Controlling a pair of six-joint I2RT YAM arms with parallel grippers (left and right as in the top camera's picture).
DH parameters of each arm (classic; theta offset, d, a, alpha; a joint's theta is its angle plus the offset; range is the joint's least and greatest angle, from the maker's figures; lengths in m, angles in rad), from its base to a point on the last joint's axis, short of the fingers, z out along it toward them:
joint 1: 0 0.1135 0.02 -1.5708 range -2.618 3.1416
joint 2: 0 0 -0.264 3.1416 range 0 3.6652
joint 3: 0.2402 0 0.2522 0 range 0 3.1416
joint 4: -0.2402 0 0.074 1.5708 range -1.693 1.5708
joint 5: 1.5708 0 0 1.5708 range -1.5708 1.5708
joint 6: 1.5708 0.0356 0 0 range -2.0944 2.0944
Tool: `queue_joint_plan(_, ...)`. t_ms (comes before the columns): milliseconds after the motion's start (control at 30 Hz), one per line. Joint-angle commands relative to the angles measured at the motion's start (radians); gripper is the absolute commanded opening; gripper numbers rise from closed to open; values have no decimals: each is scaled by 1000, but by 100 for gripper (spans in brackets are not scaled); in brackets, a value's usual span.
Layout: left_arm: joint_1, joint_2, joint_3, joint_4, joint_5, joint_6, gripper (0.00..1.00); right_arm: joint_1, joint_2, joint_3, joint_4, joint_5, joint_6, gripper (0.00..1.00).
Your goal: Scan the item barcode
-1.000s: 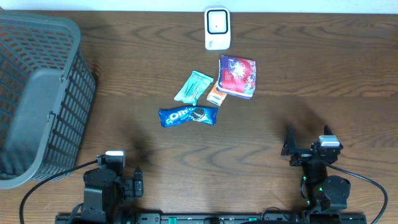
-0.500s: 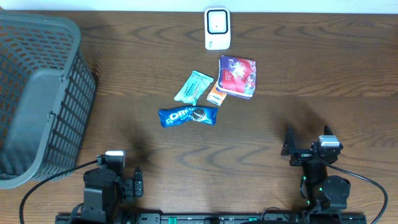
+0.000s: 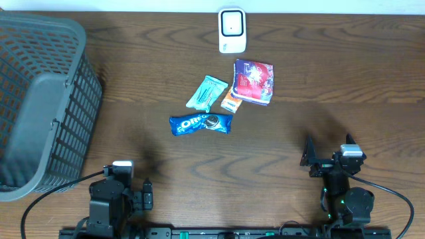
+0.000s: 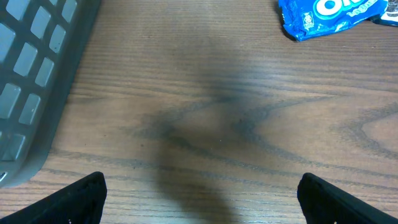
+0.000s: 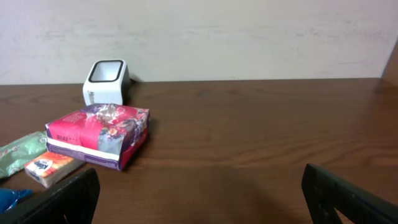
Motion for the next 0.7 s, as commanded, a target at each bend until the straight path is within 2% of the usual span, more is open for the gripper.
queue_joint_plan(0,5,-9,-6,1,-13,-2,98,-13,-5,-2,-4,-2,-11,99)
queue_joint_plan(433,5,-35,-6,1,-11,-2,98,-13,-5,-2,-4,-2,-11,99)
queue_joint_plan(567,5,-71,-6,1,109,-2,98,-13,-5,-2,-4,-2,-11,99)
queue_joint_plan(667,16,-77,-6,78,101,18,98,-13,-5,-2,-4,-2,-11,99)
